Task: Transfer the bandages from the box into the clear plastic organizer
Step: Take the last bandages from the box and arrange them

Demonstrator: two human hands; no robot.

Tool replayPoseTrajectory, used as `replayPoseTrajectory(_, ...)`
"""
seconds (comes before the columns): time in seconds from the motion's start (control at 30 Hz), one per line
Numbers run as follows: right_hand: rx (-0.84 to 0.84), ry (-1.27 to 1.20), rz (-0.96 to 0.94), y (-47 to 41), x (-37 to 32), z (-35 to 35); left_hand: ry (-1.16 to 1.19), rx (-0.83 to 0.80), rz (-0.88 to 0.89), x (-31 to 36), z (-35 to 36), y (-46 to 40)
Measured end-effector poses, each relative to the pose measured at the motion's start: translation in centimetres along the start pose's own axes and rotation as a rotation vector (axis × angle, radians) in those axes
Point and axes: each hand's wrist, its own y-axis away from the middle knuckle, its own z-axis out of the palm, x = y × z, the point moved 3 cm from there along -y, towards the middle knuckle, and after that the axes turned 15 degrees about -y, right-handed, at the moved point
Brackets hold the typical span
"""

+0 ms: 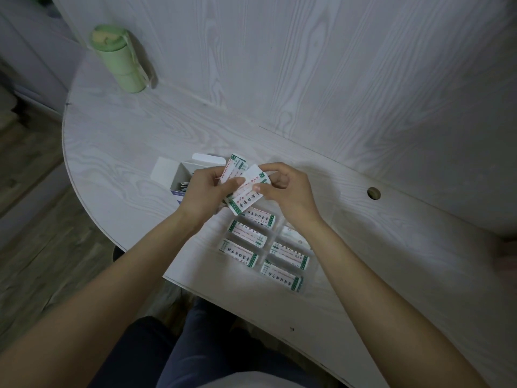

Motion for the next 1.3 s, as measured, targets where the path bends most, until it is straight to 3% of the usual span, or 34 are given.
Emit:
replayPoseTrajectory(0.13,0.088,0.044,0.013,-0.1,0.4,-1.1,-0.03,0.057,0.026,0.1,-0.3,0.0)
replayPoseTrajectory(0.43,0.234,0.106,-0.015,-0.3,1.6,-1.7,0.077,0.016,-0.012,-1.1,-0.2,-0.2)
replayPoseTrajectory(0.73,0.426,0.187,0.095,0.1,6.4,-2.5,0.076,0.066,0.005,-2.2,-0.6,-0.8)
replayPoseTrajectory(0.93,0.399,0.419,0.068,0.3,8.1,-1.7,0.075,0.041,0.016,-2.9,-0.4,-0.8)
replayPoseTrajectory(1.2,0.213,0.948,-0.014,0.5,8.0,-0.9,0.082,0.012,0.027,-3.4,-0.2,-0.9)
replayPoseTrajectory(1.3,0.177,1.04,-0.049,0.7,7.7,-1.0,0.086,0.013,0.028,-3.3,-0.2,-1.0)
